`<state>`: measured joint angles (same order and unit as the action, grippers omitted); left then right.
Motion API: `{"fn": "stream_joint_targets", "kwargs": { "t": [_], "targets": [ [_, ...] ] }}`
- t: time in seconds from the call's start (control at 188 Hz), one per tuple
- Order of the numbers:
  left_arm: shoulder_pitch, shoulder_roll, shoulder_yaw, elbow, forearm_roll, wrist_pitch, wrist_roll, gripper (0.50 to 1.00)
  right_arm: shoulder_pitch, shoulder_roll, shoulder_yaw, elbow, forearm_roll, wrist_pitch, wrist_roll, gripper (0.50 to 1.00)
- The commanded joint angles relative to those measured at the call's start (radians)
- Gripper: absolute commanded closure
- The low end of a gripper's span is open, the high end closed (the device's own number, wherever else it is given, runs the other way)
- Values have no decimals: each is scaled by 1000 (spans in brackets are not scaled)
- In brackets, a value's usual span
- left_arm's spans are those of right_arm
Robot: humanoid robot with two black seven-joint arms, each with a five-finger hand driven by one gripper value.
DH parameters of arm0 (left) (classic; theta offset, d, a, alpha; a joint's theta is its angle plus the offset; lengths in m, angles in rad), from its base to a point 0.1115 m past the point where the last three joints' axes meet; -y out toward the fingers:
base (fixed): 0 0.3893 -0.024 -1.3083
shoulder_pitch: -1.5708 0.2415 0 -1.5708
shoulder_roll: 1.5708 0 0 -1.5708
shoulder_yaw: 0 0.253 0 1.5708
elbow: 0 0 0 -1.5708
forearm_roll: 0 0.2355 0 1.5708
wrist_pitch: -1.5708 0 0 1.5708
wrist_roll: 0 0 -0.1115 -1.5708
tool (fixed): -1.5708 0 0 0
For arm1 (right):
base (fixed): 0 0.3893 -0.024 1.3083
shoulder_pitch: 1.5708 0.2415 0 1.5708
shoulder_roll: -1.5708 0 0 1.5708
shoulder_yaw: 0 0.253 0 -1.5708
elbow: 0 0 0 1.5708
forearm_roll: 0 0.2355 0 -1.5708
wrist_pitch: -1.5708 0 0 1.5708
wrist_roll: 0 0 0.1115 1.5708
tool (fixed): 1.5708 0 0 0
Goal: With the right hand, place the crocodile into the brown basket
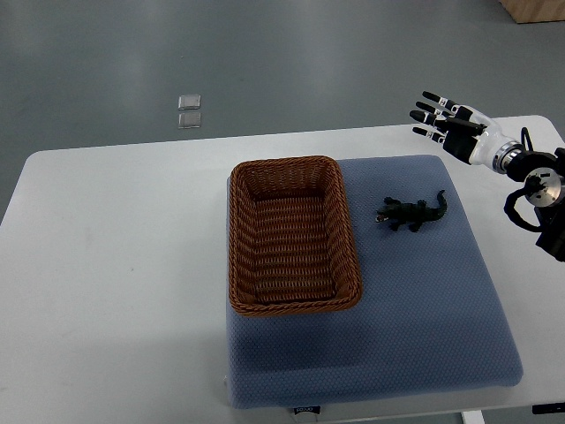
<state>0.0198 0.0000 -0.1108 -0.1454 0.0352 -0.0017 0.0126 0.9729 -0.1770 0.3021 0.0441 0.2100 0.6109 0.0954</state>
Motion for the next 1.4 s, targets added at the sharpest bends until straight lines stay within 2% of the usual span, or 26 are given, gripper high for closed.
{"fn": "stream_joint_targets", "kwargs": {
  "t": [0.0, 0.4, 0.645, 0.837, 1.029, 1.268, 1.396],
  "targets": [
    [0, 0, -1, -2, 0, 0, 0, 500, 1, -4, 0, 0, -4, 0, 1, 558],
    [0, 0, -1, 0, 0, 0, 0, 500, 17, -22, -38, -1, -12, 0, 3, 560],
    [0, 0, -1, 0, 0, 0, 0, 500, 61, -48, -167, -4, -57, 0, 4, 560],
    [0, 0, -1, 0, 0, 0, 0, 500, 102, -79, -274, -7, -130, 0, 52, 560],
    [0, 0, -1, 0, 0, 0, 0, 500, 118, -107, -284, 5, -152, 0, 72, 560],
    [0, 0, -1, 0, 0, 0, 0, 500, 125, -125, -282, 117, -273, 0, 76, 562],
    [0, 0, -1, 0, 0, 0, 0, 500, 133, -144, -278, 237, -391, 0, 86, 562]
  ]
}}
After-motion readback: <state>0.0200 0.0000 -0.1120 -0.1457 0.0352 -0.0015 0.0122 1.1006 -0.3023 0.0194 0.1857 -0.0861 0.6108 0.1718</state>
